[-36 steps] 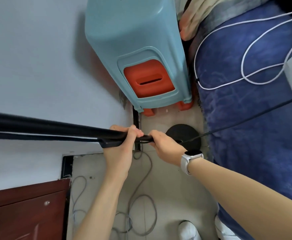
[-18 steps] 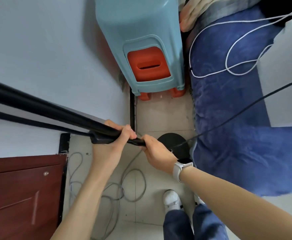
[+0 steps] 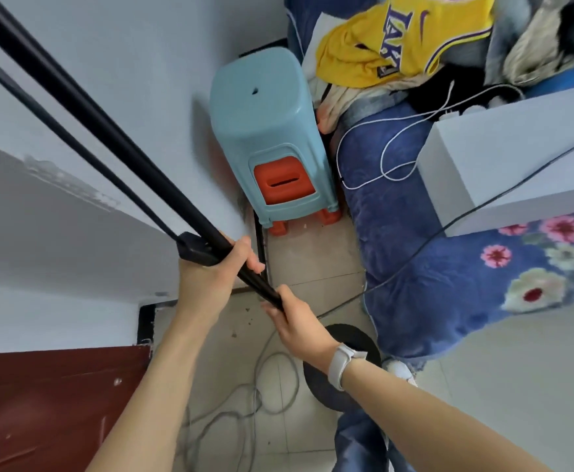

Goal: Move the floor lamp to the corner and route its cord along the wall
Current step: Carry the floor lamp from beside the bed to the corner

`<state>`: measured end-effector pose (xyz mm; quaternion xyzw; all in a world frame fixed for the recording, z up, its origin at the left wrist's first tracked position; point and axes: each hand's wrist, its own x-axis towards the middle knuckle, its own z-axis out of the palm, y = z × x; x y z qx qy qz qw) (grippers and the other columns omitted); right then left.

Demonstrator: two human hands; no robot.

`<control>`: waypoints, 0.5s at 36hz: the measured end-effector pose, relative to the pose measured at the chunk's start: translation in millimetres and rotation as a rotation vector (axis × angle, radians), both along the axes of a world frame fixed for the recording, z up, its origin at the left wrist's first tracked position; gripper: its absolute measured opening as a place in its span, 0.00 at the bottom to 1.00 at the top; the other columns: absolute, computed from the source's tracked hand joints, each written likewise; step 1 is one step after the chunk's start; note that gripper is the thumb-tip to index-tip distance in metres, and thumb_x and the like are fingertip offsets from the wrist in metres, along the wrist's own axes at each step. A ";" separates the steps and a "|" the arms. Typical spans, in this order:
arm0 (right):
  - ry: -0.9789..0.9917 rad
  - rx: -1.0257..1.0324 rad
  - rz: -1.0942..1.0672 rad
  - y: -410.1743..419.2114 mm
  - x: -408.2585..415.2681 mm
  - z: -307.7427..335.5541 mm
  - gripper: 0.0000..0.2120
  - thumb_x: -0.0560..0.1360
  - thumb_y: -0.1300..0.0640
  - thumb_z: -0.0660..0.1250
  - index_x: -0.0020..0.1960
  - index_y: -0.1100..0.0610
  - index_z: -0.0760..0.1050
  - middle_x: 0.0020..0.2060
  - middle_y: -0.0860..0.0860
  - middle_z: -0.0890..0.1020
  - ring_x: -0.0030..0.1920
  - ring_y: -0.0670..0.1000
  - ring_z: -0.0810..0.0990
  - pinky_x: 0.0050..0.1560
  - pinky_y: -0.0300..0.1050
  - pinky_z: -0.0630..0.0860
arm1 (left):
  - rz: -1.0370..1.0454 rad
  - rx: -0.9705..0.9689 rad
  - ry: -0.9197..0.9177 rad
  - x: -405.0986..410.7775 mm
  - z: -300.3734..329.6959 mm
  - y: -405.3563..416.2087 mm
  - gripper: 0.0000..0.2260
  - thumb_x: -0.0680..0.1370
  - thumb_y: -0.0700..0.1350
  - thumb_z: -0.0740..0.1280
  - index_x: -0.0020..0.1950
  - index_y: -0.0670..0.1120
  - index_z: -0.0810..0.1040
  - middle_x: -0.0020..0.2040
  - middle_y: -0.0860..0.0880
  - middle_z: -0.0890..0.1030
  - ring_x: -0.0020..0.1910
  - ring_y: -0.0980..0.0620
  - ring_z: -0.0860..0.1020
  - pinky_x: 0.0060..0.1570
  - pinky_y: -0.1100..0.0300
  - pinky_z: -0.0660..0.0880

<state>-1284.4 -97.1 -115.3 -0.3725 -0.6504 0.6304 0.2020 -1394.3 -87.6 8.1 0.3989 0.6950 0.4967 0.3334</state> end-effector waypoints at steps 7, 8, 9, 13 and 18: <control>0.016 0.056 -0.144 -9.3 38.9 55.8 0.11 0.78 0.54 0.56 0.39 0.51 0.58 0.26 0.46 0.66 0.23 0.44 0.63 0.25 0.36 0.61 | -0.149 0.066 -0.009 36.4 57.3 6.9 0.16 0.71 0.42 0.65 0.24 0.51 0.76 0.23 0.49 0.78 0.28 0.46 0.78 0.46 0.40 0.78; 0.010 0.068 -0.164 -9.1 46.5 63.1 0.10 0.78 0.55 0.56 0.40 0.53 0.59 0.26 0.46 0.66 0.23 0.43 0.64 0.24 0.35 0.62 | -0.176 0.075 -0.010 43.9 64.9 8.9 0.16 0.71 0.41 0.65 0.23 0.51 0.76 0.23 0.49 0.78 0.29 0.45 0.78 0.47 0.38 0.78; 0.005 0.076 -0.184 -8.9 54.5 70.0 0.09 0.78 0.55 0.56 0.40 0.55 0.60 0.26 0.45 0.67 0.23 0.42 0.65 0.24 0.34 0.63 | -0.201 0.080 -0.023 51.8 72.3 11.0 0.16 0.71 0.41 0.65 0.23 0.51 0.76 0.23 0.49 0.79 0.29 0.44 0.78 0.49 0.37 0.77; -0.040 0.131 -0.265 -10.2 91.5 95.2 0.14 0.78 0.57 0.57 0.37 0.46 0.58 0.26 0.43 0.67 0.24 0.40 0.69 0.25 0.32 0.64 | -0.303 0.112 -0.032 90.5 96.2 16.4 0.17 0.72 0.41 0.65 0.22 0.51 0.75 0.23 0.50 0.79 0.32 0.41 0.78 0.49 0.38 0.77; -0.083 0.184 -0.374 -15.5 148.8 121.7 0.11 0.78 0.57 0.57 0.38 0.50 0.60 0.29 0.46 0.67 0.26 0.41 0.66 0.28 0.34 0.65 | -0.408 0.157 -0.013 149.7 119.1 20.5 0.16 0.71 0.44 0.65 0.22 0.50 0.76 0.24 0.51 0.80 0.31 0.46 0.79 0.49 0.45 0.79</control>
